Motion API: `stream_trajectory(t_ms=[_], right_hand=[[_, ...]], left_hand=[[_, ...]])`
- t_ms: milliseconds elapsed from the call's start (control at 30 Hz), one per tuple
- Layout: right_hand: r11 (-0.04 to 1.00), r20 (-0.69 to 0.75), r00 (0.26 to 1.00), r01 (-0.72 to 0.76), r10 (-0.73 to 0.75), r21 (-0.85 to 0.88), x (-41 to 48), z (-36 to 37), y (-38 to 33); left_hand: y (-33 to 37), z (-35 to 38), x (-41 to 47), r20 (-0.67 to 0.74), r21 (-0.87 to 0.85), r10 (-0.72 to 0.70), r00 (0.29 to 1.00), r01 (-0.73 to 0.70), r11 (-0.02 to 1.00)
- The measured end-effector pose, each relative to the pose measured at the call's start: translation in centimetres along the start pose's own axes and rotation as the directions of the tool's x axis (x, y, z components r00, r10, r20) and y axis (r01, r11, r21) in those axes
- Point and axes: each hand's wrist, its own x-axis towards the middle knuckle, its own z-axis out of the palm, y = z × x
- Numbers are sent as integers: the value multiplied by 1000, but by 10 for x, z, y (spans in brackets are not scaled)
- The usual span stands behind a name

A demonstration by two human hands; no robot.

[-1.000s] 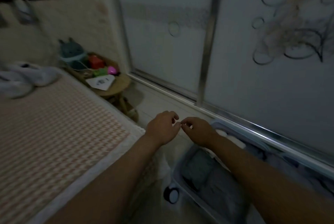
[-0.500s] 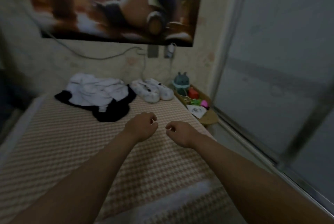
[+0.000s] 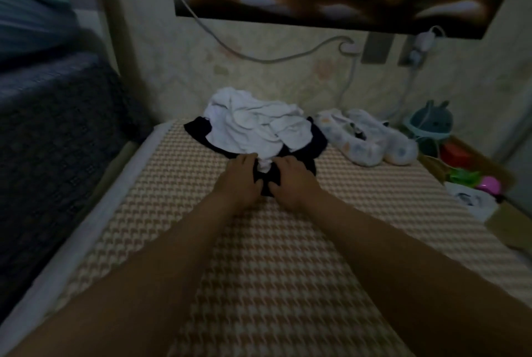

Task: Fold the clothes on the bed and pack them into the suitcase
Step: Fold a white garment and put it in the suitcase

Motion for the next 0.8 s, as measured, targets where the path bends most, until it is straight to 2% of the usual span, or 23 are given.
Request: stream_trajectory(t_ms=[100,200,300,367,433,500,567,633,733,800], right_hand=[[996,-29,1000,-2,0,-92,35,11,-5],[986,-60,995,72,-82,-153,67,19,-7],[988,-161,984,95,-75,122,78,12,-15],[926,-176,984,57,10,373,69,0,-24],[842,-233,970,67,71,536,52,-19,-33],[799,-252,966,101,65,593,24,-39,-42],[793,-233,972,129,17,595,-10,-56,-48],[755,-191,981,111,19,646,-47,-69,-51],[709,-127,990,48,59,703,-99,-86,-52],[631,20,994,-84,109,771,-131,-97,-54]], left_hand=[[-24,0,23,41,-45,22,999,-20,999],[-35,-2,35,27,-104,-5,1000,7,995],[-33,-8,36,-4,-122,-22,1000,21,992],[-33,-12,34,-41,-114,13,999,-18,993],[-27,-22,27,-102,-29,61,993,-64,998],[-14,-37,13,-148,42,115,982,-110,993],[0,-47,-2,-204,72,229,952,-219,973],[19,-55,-24,-235,53,269,934,-265,963],[58,-62,-72,-169,-91,207,964,-225,970],[80,-61,-101,-100,-135,240,966,-252,958]])
